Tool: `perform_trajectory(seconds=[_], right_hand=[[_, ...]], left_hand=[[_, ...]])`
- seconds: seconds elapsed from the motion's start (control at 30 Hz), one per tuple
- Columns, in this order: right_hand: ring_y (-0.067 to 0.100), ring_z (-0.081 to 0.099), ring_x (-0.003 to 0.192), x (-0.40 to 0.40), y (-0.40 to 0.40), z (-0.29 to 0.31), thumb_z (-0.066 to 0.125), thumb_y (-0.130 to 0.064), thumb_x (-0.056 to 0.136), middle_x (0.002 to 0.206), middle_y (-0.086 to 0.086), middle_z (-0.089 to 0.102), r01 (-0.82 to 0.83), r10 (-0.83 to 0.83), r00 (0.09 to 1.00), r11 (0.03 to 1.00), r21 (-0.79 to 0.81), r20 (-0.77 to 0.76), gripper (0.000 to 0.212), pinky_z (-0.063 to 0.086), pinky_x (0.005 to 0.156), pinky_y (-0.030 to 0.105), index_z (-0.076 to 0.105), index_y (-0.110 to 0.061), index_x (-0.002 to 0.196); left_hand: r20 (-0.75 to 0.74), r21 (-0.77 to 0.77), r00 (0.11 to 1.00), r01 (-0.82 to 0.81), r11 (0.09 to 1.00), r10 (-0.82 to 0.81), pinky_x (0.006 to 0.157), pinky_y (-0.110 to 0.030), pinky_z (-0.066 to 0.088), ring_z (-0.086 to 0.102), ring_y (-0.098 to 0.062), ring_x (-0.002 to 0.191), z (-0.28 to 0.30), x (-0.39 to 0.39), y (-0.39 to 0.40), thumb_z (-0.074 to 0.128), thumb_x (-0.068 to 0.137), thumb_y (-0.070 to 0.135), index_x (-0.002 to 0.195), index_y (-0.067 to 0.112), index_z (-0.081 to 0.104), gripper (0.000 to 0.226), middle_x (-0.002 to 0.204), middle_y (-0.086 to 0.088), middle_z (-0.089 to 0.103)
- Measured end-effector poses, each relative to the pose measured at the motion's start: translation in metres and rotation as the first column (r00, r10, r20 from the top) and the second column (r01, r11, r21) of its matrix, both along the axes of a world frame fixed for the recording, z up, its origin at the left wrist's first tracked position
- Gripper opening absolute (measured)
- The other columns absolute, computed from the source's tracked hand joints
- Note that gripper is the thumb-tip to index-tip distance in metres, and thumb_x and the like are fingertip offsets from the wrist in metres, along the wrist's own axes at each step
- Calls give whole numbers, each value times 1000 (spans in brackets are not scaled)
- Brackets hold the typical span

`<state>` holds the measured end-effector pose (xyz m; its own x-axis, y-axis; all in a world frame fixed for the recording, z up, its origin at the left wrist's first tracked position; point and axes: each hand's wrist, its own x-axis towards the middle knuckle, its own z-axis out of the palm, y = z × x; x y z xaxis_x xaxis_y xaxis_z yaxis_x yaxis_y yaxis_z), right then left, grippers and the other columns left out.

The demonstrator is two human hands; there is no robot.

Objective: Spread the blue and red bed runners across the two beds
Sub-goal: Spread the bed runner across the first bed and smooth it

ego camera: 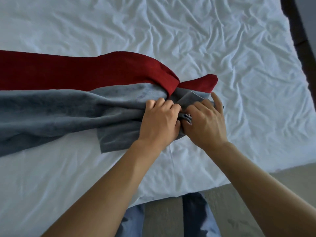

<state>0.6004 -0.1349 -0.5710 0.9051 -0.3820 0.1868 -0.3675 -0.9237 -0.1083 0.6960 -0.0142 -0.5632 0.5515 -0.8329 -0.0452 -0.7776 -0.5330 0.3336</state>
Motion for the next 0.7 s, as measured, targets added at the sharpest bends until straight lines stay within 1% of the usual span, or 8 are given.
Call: perform_trajectory(seconds=[0.07, 0.13, 0.2, 0.27, 0.37, 0.47, 0.57, 0.7], right_hand=[[25, 59, 74, -10, -18, 0, 60, -22, 81, 58, -1, 55, 25, -24, 1000, 999, 29, -19, 24, 31, 114, 51, 55, -13, 59], [24, 60, 79, -22, -39, -3, 61, -32, 87, 63, -1, 61, 47, -43, 998, 996, 73, -54, 29, 27, 117, 49, 62, -14, 65], [24, 61, 86, -33, -63, -5, 57, -45, 92, 72, 0, 66, 89, -80, 994, 989, 120, -81, 37, 22, 120, 47, 69, -14, 77], [26, 61, 95, -38, -88, -7, 56, -45, 95, 85, 2, 69, 136, -122, 988, 976, 167, -92, 34, 21, 120, 49, 71, -15, 93], [28, 57, 113, -32, -118, -13, 53, -40, 97, 110, 4, 69, 166, -134, 977, 965, 203, -166, 37, 17, 121, 49, 64, -15, 122], [26, 52, 122, -13, -130, -23, 46, -45, 99, 119, 2, 66, 130, -76, 967, 968, 216, -243, 46, 12, 123, 47, 56, -16, 134], [24, 54, 118, 7, -130, -33, 44, -46, 99, 107, 0, 69, 90, -33, 968, 972, 219, -248, 45, 12, 123, 46, 60, -14, 126], [25, 58, 101, 26, -132, -38, 53, -39, 93, 81, 0, 68, 165, -119, 979, 941, 294, -166, 28, 20, 119, 43, 64, -15, 83]], left_hand=[[5, 2, 1000, -4, 1000, 4, 84, -33, 25, 51, -19, 93, 2, -9, -21, 40, 86, 29, 96, 25, 63, 25, 91, 7, 60], [1, -4, 1000, -20, 1000, 20, 83, -34, 27, 52, -19, 89, 4, -19, -42, 33, 85, 31, 91, 22, 64, 33, 88, 5, 61], [4, -3, 999, -48, 999, 48, 83, -35, 29, 53, -19, 86, 2, -29, -62, 41, 87, 28, 86, 22, 64, 24, 85, 6, 62], [-6, 16, 998, -65, 998, 65, 81, -35, 29, 54, -19, 84, 0, -38, -82, 49, 88, 27, 82, 22, 64, 17, 81, 7, 63], [-15, 21, 995, -100, 995, 100, 80, -35, 30, 57, -19, 87, -1, -51, -102, 54, 84, 25, 84, 21, 62, 10, 83, 5, 63], [45, 9, 972, -232, 973, 231, 80, -36, 31, 57, -20, 90, -4, -53, -110, 62, 82, 29, 95, 21, 62, 16, 95, 5, 62], [66, 48, 952, -304, 952, 300, 81, -36, 31, 56, -20, 90, -5, -46, -116, 61, 84, 31, 100, 22, 63, 18, 94, 5, 61], [84, 41, 930, -363, 931, 359, 82, -37, 32, 55, -20, 91, -7, -31, -124, 61, 83, 30, 101, 23, 62, 19, 98, 4, 60]])
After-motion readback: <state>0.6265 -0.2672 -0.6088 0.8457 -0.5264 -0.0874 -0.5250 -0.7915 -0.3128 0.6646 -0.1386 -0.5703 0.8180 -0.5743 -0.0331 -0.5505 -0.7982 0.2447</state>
